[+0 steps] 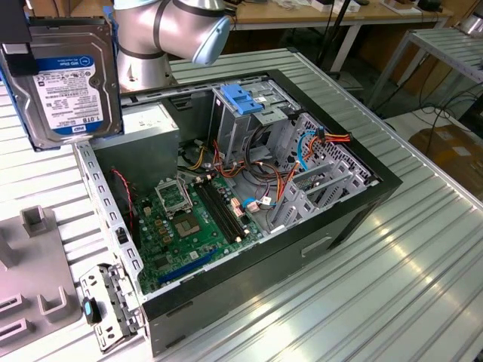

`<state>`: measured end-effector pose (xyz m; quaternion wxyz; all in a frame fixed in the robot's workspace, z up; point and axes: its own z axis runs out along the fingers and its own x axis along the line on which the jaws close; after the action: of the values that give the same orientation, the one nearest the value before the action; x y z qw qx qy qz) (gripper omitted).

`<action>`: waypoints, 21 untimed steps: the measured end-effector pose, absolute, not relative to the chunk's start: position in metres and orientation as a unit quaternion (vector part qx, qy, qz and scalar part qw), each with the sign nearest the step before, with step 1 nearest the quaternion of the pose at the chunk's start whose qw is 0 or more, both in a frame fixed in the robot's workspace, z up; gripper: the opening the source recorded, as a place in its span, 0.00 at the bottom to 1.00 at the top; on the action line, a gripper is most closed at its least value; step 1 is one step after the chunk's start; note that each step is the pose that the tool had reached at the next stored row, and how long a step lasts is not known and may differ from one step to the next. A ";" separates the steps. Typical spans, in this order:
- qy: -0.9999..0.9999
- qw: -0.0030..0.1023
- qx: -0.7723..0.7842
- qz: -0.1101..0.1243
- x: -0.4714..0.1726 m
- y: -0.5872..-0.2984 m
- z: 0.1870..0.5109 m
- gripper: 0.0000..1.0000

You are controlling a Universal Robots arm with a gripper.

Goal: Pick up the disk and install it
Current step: 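Pick up the disk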

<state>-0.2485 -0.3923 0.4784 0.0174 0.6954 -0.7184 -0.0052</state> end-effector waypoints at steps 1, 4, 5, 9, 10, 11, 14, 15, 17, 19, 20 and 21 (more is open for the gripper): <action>-0.718 0.017 0.695 -0.005 -0.247 -0.392 0.478 0.37; -0.718 0.017 0.695 -0.005 -0.242 -0.392 0.478 0.37; -0.718 0.017 0.695 -0.005 -0.240 -0.392 0.478 0.37; -0.718 0.017 0.695 -0.005 -0.231 -0.392 0.478 0.37; -0.718 0.017 0.695 -0.005 -0.228 -0.392 0.478 0.37; -0.718 0.017 0.695 -0.005 -0.225 -0.392 0.478 0.37; -0.718 0.017 0.695 -0.005 -0.214 -0.392 0.478 0.37; -0.718 0.017 0.695 -0.005 -0.213 -0.392 0.478 0.37; -0.718 0.017 0.695 -0.005 -0.211 -0.395 0.478 0.37; -0.718 0.017 0.695 -0.005 -0.210 -0.400 0.478 0.37; -0.718 0.017 0.695 -0.005 -0.209 -0.401 0.478 0.37; -0.718 0.017 0.695 -0.005 -0.206 -0.402 0.478 0.37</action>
<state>-0.2065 -0.4024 0.4783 0.0174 0.6954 -0.7184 -0.0052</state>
